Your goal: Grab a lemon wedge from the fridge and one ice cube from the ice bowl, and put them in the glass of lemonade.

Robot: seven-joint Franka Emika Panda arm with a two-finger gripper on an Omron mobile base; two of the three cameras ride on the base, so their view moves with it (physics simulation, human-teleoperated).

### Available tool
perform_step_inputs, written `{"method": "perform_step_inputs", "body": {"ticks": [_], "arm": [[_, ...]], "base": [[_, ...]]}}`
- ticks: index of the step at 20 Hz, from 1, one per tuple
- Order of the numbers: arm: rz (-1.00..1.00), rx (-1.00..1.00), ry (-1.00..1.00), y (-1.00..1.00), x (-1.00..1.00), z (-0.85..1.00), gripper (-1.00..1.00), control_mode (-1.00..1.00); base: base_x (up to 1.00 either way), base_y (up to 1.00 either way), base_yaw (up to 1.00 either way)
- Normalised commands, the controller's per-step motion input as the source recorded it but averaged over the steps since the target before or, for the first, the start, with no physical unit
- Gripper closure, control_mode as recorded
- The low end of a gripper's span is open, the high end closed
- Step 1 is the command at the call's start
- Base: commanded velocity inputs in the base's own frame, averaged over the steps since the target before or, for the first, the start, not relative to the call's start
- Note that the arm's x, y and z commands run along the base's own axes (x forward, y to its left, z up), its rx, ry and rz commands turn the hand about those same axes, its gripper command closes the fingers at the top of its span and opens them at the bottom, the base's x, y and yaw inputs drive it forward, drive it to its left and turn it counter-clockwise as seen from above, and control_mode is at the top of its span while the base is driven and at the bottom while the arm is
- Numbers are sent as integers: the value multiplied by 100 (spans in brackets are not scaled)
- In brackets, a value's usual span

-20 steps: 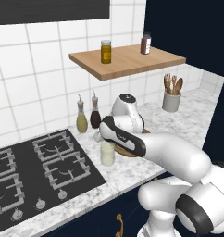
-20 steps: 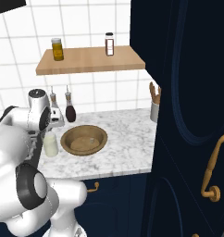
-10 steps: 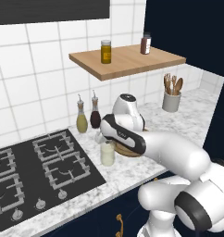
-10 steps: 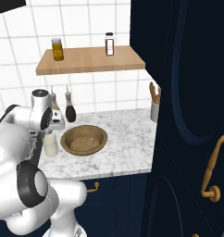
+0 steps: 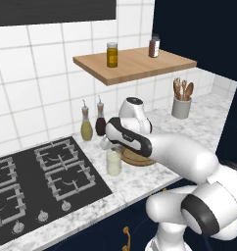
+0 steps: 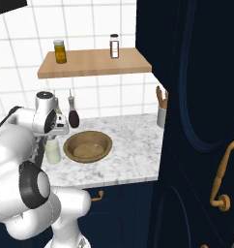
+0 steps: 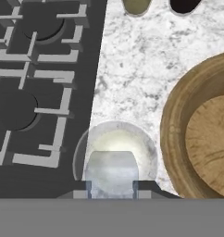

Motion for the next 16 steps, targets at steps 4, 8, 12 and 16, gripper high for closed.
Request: {"method": "perform_step_inputs", "body": {"ticks": [4, 8, 12, 16], "arm": [[0, 0, 3, 0, 2, -1, 100, -100], [0, 0, 1, 0, 0, -1, -100, -100], [0, 0, 1, 0, 0, 0, -100, -100], [0, 0, 0, 0, 0, 0, -100, -100]], "base": [[0, 0, 0], [0, 0, 0], [0, 0, 0], [0, 0, 0]]}}
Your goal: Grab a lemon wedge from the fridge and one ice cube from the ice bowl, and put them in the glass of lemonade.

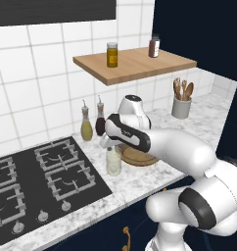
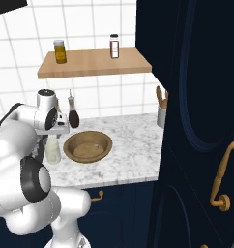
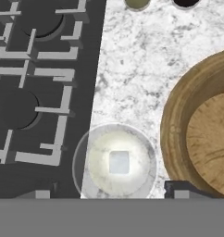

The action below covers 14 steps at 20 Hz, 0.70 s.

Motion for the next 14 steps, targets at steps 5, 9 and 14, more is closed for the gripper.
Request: {"method": "perform_step_inputs", "body": {"ticks": [5, 9, 14], "arm": [[0, 0, -5, 0, -3, 2, -100, -100], [0, 0, -15, 0, -21, 19, -100, -100], [0, 2, -11, -9, -15, 10, -100, -100]], "base": [[0, 0, 0], [0, 0, 0], [0, 0, 0]]}}
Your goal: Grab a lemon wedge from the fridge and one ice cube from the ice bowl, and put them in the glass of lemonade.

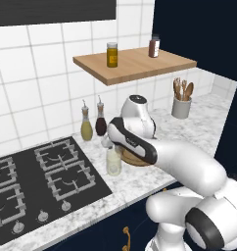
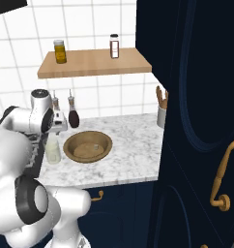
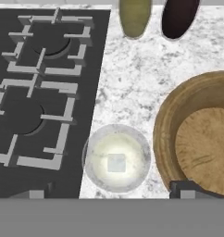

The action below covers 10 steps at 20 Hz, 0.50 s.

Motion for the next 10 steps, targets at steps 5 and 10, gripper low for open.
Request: {"method": "perform_step_inputs", "body": {"ticks": [5, 10], "arm": [[0, 0, -11, -5, -15, 5, -100, -100], [-6, 10, -14, -53, -54, -1, -100, -100]], "base": [[0, 0, 0], [0, 0, 0]]}}
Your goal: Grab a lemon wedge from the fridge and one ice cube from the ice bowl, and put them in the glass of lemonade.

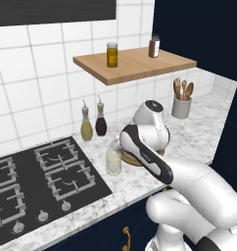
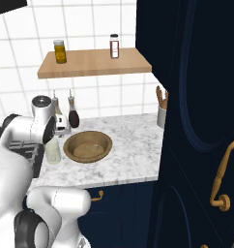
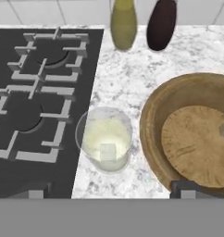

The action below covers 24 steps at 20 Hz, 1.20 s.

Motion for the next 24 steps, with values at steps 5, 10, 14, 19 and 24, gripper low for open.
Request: {"method": "perform_step_inputs", "body": {"ticks": [5, 10, 14, 19, 24], "arm": [[-38, 1, 20, -64, -31, 42, -100, -100], [-48, 7, 13, -79, -73, 72, -100, -100], [-36, 6, 0, -30, -95, 66, -100, -100], [-3, 1, -2, -2, -49, -1, -100, -100], [0, 5, 0, -4, -31, -15, -100, -100]], "base": [[0, 0, 0], [0, 0, 0], [0, 0, 0], [0, 0, 0], [0, 0, 0]]}}
